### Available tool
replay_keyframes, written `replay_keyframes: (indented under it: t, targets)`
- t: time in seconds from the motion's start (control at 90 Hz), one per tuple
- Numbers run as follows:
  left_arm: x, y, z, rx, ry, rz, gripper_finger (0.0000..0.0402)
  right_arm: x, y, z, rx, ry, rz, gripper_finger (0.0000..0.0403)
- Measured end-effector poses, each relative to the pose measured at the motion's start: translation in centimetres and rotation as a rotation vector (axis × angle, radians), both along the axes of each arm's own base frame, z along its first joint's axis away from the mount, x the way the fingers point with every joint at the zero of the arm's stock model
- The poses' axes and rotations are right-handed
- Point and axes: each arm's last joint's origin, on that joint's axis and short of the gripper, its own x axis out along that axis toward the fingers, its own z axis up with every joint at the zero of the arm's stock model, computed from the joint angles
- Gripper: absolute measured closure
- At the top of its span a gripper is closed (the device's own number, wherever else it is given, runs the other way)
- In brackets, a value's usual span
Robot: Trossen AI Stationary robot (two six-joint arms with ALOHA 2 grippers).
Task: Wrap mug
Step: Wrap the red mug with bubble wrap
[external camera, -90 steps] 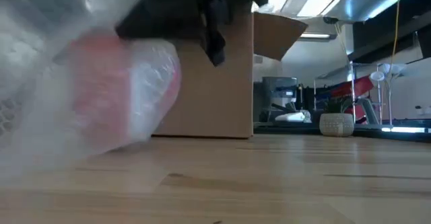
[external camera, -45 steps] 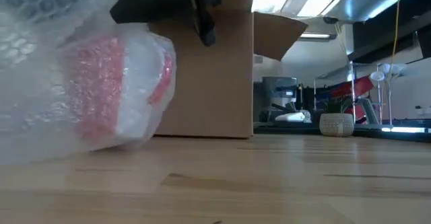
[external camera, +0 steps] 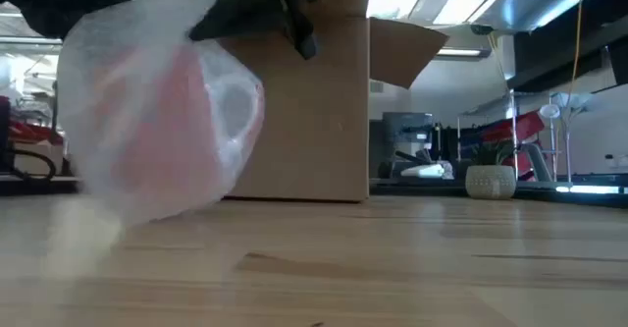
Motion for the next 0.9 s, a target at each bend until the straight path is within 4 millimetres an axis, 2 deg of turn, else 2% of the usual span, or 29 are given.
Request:
replay_keyframes:
  t: [0.144,0.367,0.9]
  targets:
    - [0.1,-0.1,0.2,0.003,-0.015,-0.013,0.0402,0.1,-0.4,-0.1,0.037,0.012,0.006,0.0403]
    - [0.2,-0.2,0.3,0.008,-0.022,-0.028,0.0402,0.0,0.2,-0.4,0.045,0.030,0.068,0.0403]
    - [1.5,1.3,0.8,-0.013,-0.051,-0.005,0.0402,-4.4,0.6,3.3,0.002,0.197,0.030,0.0403]
